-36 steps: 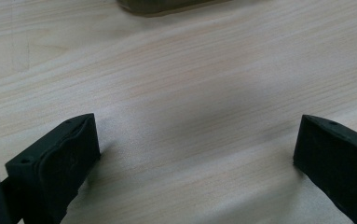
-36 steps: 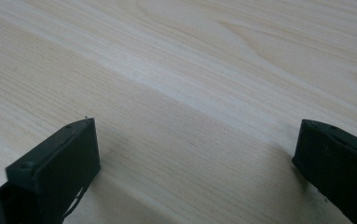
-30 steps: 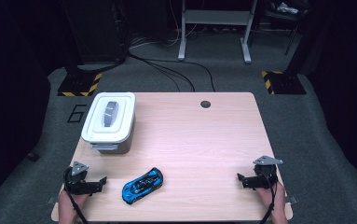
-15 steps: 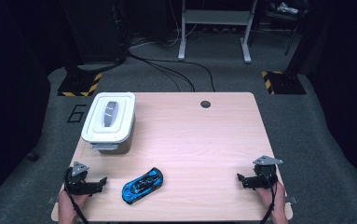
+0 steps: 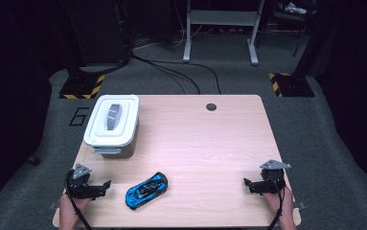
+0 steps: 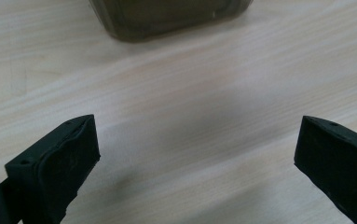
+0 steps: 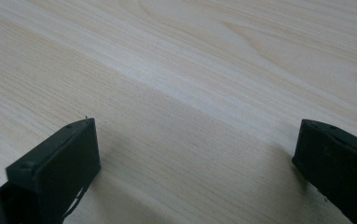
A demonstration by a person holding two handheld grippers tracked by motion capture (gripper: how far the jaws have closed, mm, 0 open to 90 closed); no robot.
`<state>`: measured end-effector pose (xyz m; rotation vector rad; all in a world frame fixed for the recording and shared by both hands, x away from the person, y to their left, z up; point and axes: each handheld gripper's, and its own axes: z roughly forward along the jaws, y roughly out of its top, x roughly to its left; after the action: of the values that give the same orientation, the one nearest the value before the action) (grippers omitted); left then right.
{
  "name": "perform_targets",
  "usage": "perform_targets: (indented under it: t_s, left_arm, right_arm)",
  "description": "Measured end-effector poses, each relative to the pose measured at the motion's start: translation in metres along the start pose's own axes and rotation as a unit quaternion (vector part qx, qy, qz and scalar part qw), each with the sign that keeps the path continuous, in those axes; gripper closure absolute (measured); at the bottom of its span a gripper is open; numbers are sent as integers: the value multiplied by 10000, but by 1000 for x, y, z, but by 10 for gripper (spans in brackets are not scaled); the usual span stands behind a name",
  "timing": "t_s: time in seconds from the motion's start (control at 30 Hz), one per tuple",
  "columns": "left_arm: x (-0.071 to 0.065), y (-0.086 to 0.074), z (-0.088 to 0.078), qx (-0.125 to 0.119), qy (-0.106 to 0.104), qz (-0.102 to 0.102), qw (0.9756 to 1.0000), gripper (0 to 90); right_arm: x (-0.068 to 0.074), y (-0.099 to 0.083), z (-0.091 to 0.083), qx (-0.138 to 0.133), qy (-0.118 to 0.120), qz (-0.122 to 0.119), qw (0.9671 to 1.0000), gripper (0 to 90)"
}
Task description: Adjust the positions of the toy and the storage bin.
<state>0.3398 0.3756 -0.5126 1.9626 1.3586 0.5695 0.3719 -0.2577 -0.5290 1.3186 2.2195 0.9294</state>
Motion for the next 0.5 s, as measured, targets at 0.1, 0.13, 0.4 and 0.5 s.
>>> perform_targets:
  t_s: [0.1,0.13,0.4,0.5]
  left_arm:
    - [-1,9,-7,-73,7,-48,10000,2]
    - [-1,12,-8,-155,20,-63,9999,2]
    - [-7,43,-33,-350,-13,-66,9994,2]
    - [-8,57,-39,-446,7,-22,9990,2]
  right_arm:
    - [0,0,0,3,2,0,10000,0]
    - [0,0,0,5,3,0,10000,0]
    - [0,0,0,3,3,0,10000,0]
    - [0,0,0,8,15,-3,10000,0]
